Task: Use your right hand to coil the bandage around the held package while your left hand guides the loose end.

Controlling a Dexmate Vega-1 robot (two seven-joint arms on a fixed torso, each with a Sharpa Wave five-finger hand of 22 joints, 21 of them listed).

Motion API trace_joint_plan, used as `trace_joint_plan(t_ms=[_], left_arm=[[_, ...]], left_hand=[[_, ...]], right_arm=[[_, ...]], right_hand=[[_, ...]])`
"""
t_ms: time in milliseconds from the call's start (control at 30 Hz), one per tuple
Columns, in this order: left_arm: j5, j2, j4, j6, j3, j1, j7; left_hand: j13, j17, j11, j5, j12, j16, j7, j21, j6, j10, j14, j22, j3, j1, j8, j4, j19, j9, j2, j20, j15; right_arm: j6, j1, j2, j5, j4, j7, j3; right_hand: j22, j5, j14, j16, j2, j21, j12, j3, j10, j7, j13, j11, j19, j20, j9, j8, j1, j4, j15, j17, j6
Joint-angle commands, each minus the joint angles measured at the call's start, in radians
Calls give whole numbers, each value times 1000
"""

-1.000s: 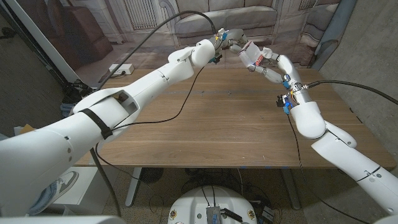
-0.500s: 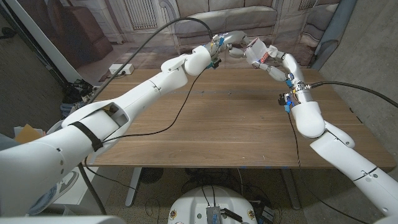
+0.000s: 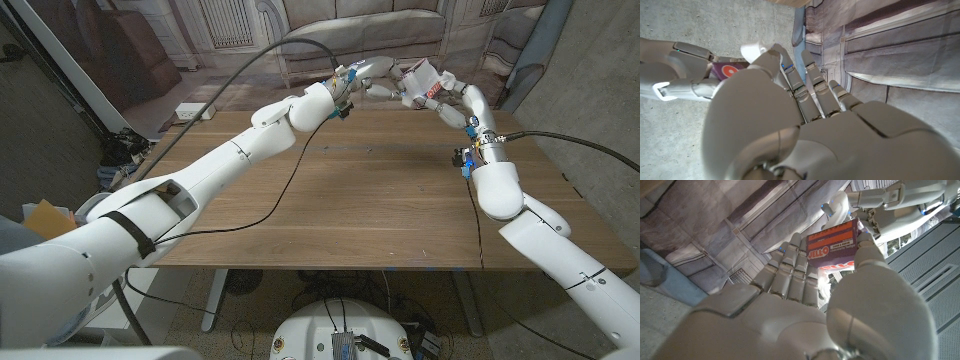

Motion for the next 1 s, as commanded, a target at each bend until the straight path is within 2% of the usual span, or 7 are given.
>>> trace_joint_plan(t_ms=[33,367,1000], left_arm=[[-26,25,-37,-14,-34,46,-4],[-32,40,-66,-16,-52,66,3],[-16,46,-94,15,-58,81,13]], left_hand=[[3,4,-22,4,3,-1,-2,-1,-4,31,-4,4,7,-2,-4,0,5,4,0,7,-84],[0,3,-23,5,0,-3,0,-2,-10,25,-11,4,11,-5,-6,0,0,4,1,3,-81],[-5,1,-23,5,-6,-5,-2,-2,-20,13,-26,4,17,-10,-9,2,-5,5,4,14,-77]], right_arm=[[-36,14,5,22,16,-10,1],[-39,9,3,37,19,-22,3],[-12,5,3,30,23,-38,-9]], right_hand=[[4,5,25,1,56,4,5,84,279,-281,3,-262,13,-64,4,1,39,52,-146,3,288],[4,4,27,1,56,4,3,85,281,-280,3,-261,13,-64,5,1,40,51,-145,3,289],[3,3,31,0,55,3,1,86,283,-280,3,-262,13,-65,7,-1,40,51,-147,3,291]])
